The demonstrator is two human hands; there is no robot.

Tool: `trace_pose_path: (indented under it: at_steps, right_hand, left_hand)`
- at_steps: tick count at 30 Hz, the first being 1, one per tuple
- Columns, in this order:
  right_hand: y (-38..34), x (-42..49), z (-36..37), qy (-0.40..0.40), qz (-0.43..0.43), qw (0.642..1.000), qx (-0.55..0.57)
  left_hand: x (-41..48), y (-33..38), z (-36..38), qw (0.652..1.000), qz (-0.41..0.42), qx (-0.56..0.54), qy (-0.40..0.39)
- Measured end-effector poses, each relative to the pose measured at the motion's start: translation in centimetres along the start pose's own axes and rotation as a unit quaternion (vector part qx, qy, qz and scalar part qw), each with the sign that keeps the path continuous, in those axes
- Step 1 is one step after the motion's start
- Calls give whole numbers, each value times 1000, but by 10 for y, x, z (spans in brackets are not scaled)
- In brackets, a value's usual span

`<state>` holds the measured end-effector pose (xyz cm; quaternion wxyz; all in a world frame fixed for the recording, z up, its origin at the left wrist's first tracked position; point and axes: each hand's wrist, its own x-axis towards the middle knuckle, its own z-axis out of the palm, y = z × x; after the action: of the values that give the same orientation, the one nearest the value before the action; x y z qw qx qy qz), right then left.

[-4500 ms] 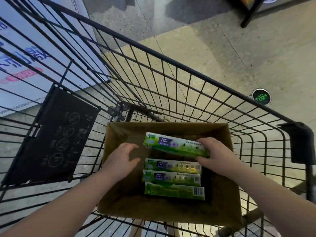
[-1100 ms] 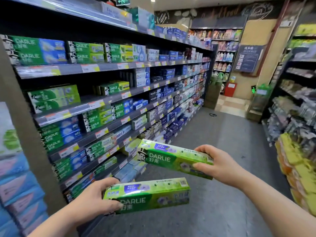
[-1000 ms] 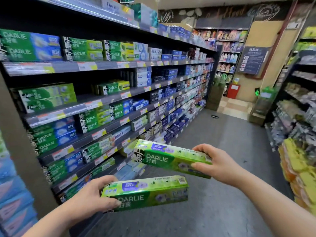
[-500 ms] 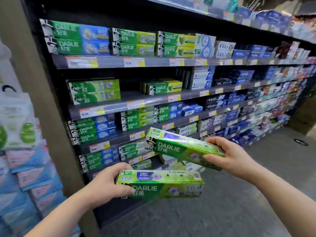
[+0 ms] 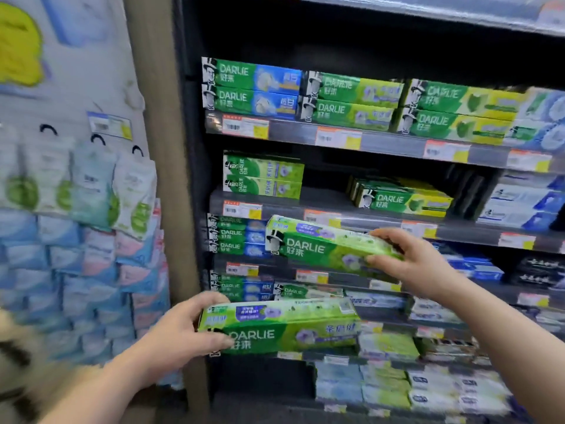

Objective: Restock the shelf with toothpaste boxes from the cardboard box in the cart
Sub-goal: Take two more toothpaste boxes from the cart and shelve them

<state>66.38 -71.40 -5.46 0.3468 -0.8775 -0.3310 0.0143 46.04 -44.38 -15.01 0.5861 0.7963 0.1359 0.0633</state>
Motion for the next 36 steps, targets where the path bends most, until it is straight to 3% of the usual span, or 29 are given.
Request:
trace_pose_path:
  at_steps: [5,12,18,29,36]
  right_hand:
    - [-10,75,13,-8,-50,999,-13]
    - [-15,173,45,-10,-56,998,22]
    - [-15,232,77,-4,-59,998,12]
    - [-6,275,101,-58,-114,992,-22]
    - [10,274,113,32,-145,981,-126]
  left_hand:
    - [30,-1,-24,999,-3,-1,49]
    - [98,-13,-62,997,26,11,74]
    - [147,-30,-90,998,35,37,38]
    - [185,-34,-91,999,25,-4,42]
    - [191,-31,-86,999,16,-29,22]
